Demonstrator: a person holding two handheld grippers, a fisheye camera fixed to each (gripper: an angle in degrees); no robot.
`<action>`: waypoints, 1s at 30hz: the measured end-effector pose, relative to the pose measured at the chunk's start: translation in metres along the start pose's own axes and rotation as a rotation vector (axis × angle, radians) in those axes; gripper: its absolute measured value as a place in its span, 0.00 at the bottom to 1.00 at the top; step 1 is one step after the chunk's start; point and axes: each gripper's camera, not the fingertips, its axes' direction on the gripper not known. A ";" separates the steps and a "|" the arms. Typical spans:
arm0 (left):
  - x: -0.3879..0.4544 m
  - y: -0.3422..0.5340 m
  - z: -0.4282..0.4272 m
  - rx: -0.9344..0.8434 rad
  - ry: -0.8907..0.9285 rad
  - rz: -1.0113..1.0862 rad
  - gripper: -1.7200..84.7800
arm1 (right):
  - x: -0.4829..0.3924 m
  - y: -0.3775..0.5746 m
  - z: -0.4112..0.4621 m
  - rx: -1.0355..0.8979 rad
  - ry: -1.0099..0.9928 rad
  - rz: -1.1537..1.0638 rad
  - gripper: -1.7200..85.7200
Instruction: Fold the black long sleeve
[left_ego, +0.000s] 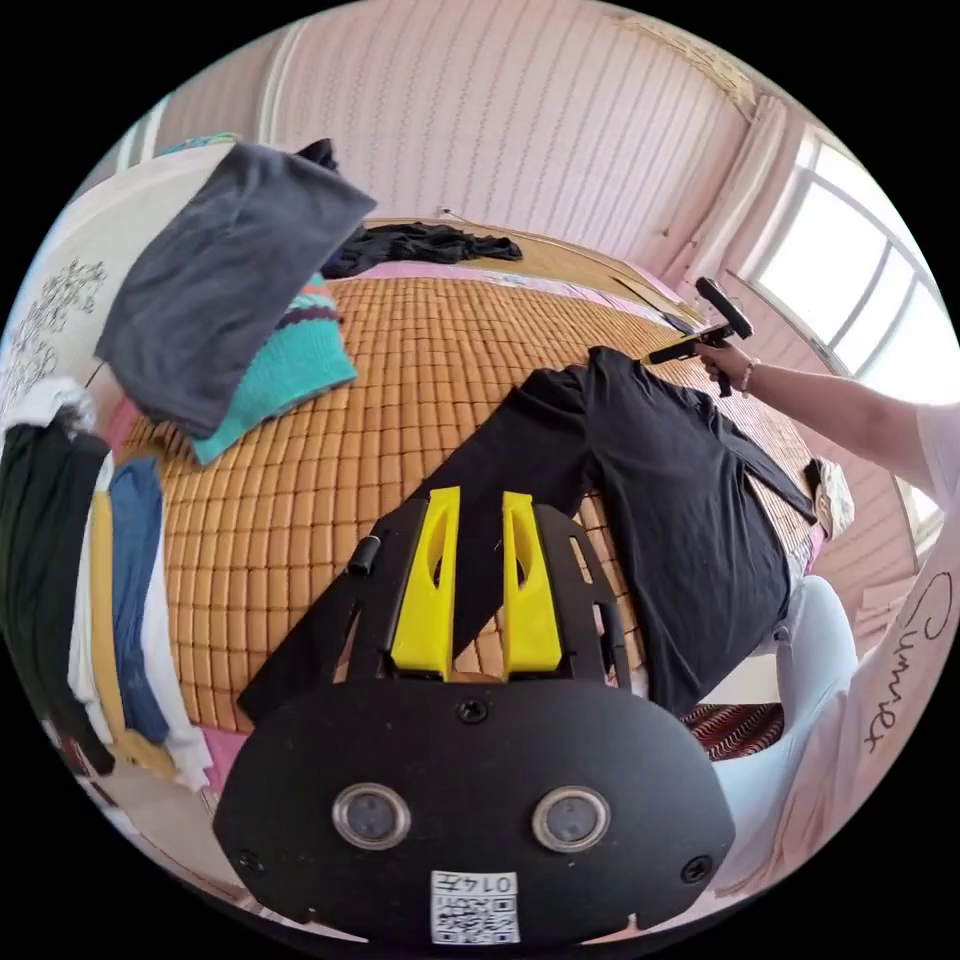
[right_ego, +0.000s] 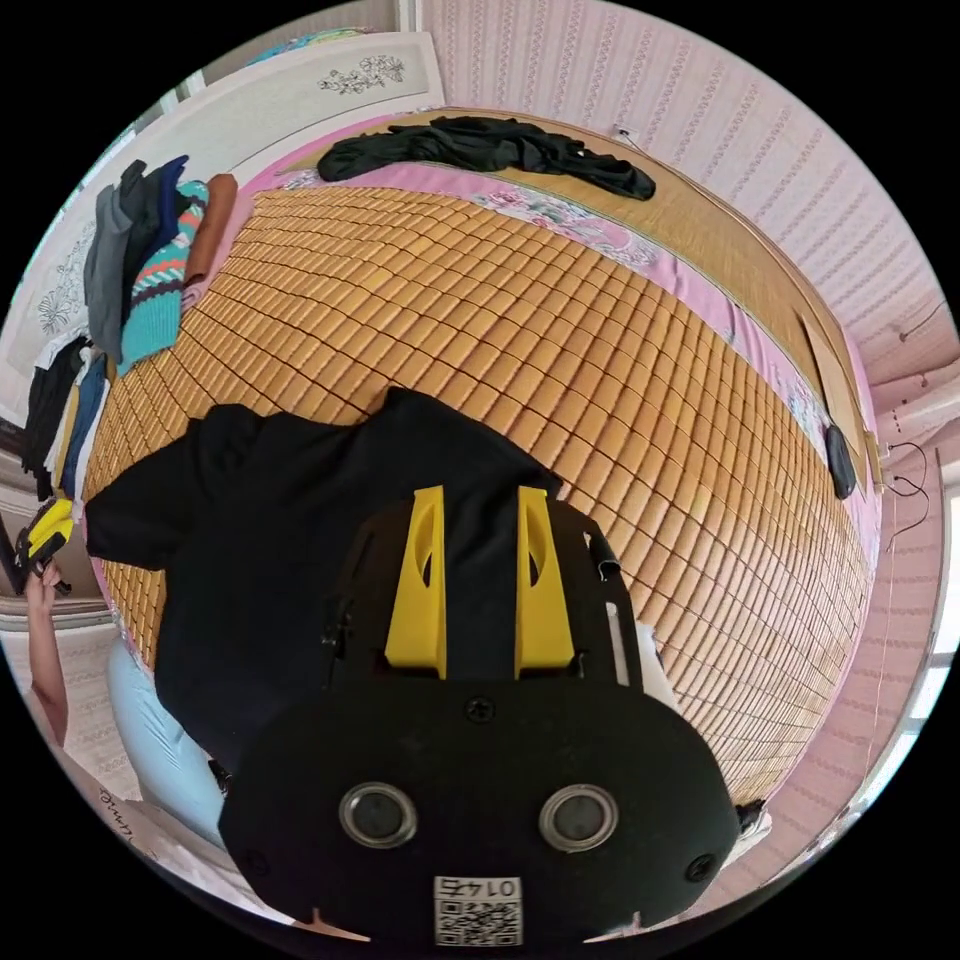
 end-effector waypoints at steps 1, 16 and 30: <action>0.015 -0.025 0.018 0.000 0.026 0.055 0.11 | 0.008 0.003 0.000 0.000 -0.006 0.016 0.15; 0.112 -0.200 0.220 -0.210 0.023 0.119 0.12 | 0.084 0.043 0.016 0.029 -0.078 0.050 0.03; 0.124 -0.108 0.092 -0.023 0.004 0.271 0.11 | 0.129 0.294 -0.076 0.235 -0.346 0.071 0.08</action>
